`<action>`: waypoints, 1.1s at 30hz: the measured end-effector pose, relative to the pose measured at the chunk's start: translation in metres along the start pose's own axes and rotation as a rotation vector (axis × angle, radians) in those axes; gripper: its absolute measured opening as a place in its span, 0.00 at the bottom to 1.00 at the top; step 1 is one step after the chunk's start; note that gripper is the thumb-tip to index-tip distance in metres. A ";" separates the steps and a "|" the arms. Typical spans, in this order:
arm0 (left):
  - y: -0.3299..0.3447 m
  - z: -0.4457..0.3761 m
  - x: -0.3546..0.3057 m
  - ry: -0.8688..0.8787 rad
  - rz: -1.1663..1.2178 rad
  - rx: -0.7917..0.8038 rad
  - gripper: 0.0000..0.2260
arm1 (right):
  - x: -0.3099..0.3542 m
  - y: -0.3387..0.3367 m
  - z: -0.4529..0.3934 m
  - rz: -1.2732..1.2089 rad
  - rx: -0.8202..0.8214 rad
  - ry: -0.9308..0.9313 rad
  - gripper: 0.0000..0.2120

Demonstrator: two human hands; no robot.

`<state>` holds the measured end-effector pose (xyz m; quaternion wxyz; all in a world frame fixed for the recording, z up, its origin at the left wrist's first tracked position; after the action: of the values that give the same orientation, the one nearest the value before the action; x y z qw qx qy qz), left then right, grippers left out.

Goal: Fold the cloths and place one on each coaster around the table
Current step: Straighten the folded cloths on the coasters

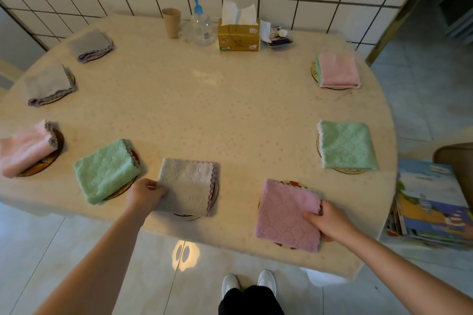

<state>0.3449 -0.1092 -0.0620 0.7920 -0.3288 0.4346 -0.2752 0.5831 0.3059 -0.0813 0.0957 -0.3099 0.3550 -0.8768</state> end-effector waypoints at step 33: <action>-0.201 -0.236 0.136 -0.493 1.034 -0.054 0.08 | 0.392 0.236 0.018 0.091 -0.003 -0.226 0.11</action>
<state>0.1736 -0.4008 -0.0744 0.8930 -0.1481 0.3480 0.2441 0.2721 -0.0283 -0.0456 0.1745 -0.3904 0.3568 -0.8306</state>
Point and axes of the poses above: each hand's wrist, its own z-axis away from the middle knuckle, its own y-axis out of the palm, x = y × z, the point moved 9 cm from there along -z, towards the middle knuckle, and after that the axes turned 8 degrees about -x, right-handed, at the moved point
